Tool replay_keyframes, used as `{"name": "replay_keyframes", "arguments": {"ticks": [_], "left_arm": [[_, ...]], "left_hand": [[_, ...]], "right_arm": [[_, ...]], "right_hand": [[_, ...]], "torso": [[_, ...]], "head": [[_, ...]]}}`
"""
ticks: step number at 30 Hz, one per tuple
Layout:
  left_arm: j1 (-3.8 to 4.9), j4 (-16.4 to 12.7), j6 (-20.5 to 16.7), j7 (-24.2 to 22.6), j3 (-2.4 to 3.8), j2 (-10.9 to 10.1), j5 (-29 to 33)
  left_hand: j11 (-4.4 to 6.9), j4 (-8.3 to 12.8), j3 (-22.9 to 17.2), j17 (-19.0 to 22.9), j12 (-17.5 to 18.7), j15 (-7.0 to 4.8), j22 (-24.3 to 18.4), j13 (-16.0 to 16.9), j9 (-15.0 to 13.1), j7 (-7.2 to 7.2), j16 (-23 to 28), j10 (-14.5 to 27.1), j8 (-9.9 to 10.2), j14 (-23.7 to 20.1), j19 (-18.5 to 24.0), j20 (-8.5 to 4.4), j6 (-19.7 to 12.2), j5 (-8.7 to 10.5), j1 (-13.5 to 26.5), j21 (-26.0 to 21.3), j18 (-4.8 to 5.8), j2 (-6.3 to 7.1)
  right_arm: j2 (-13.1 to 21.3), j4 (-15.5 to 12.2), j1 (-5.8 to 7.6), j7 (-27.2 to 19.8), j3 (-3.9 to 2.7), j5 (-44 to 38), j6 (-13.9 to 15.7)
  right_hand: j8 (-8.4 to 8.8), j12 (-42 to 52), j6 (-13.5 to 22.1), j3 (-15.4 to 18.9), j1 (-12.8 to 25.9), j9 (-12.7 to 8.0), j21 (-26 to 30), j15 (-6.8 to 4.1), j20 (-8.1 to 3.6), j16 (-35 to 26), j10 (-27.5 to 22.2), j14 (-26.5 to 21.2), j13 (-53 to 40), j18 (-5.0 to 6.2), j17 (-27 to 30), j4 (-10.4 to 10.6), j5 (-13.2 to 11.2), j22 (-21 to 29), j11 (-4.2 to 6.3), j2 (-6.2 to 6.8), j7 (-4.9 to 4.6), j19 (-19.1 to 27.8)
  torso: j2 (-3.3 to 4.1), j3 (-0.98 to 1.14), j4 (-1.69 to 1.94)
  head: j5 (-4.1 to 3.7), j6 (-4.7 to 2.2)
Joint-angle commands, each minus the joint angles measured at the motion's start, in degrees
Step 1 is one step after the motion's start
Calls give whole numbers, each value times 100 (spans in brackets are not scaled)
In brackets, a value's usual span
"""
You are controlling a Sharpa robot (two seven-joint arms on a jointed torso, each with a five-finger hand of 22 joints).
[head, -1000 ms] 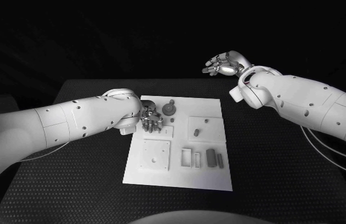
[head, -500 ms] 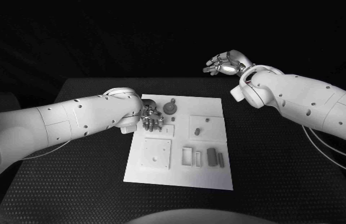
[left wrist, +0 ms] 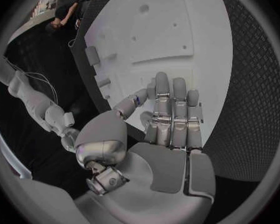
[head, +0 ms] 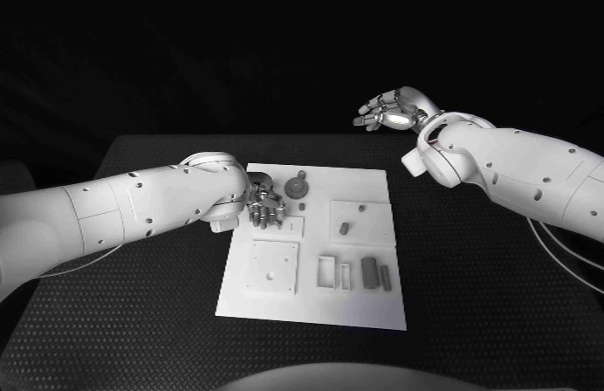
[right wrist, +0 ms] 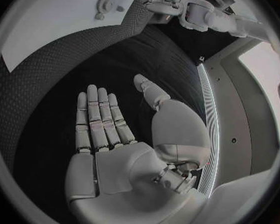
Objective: Assemble the parts on the task board
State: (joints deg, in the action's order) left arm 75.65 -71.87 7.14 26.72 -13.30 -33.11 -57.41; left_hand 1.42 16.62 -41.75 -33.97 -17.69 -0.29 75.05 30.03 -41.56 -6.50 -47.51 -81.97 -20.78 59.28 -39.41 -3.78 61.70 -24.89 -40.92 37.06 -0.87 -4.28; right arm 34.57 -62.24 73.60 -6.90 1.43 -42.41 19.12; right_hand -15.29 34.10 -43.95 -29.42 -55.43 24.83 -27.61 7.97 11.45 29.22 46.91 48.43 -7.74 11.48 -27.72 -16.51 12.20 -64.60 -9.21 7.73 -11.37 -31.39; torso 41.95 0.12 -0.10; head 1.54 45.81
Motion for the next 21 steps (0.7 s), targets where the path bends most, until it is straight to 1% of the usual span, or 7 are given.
{"name": "replay_keyframes", "arguments": {"ticks": [1,8,14,19,21], "left_arm": [[-68,-45,234,-23,-32,24,96],[-70,-70,249,-21,-32,23,94],[-77,-112,263,-14,-32,12,94],[-79,-118,260,-9,-32,9,93],[-80,-121,268,-6,-32,9,92]], "left_hand": [[20,-4,-33,6,-23,9,113,6,-7,446,-29,10,5,19,34,-153,488,-39,8,-19,87,-38],[20,-4,-40,8,-24,9,114,7,-11,446,-30,13,9,17,36,-155,489,-39,7,-14,87,-36],[19,-4,-53,12,-25,7,115,9,-22,450,-34,10,12,19,40,-163,499,-54,2,-3,87,-22],[19,-4,-58,14,-25,7,115,9,-26,451,-35,10,15,19,41,-166,502,-59,1,2,87,-21],[19,-5,-60,15,-25,6,115,9,-27,451,-35,10,16,19,42,-167,503,-59,1,3,87,-21]], "right_arm": [[-13,0,2,-4,-3,14,-106],[-32,21,2,-6,-3,14,-118],[-33,23,1,-9,-3,14,-127],[-34,20,1,-9,-3,14,-132],[-34,19,1,-7,-3,14,-139]], "right_hand": [[-32,-21,5,38,-11,-9,33,9,35,-29,37,35,11,-23,9,-4,-6,4,-13,-50,-118,3],[-32,-27,7,42,-4,-15,48,12,37,-44,39,29,28,-25,20,-4,5,2,-11,-52,-119,14],[-34,-34,6,43,-3,-21,62,15,40,-60,41,19,45,-27,31,-6,10,0,-10,-57,-118,25],[-35,-39,5,43,-6,-25,73,18,41,-71,43,12,58,-29,40,-7,11,-2,-10,-60,-118,33],[-36,-40,4,43,-7,-27,77,19,42,-75,45,10,63,-30,43,-7,11,-2,-10,-61,-118,37]], "torso": [[2,1,2],[0,1,2],[2,0,0],[0,-1,4],[1,0,2]], "head": [[-8,7],[-8,0],[-15,18],[-15,2],[-13,6]]}}
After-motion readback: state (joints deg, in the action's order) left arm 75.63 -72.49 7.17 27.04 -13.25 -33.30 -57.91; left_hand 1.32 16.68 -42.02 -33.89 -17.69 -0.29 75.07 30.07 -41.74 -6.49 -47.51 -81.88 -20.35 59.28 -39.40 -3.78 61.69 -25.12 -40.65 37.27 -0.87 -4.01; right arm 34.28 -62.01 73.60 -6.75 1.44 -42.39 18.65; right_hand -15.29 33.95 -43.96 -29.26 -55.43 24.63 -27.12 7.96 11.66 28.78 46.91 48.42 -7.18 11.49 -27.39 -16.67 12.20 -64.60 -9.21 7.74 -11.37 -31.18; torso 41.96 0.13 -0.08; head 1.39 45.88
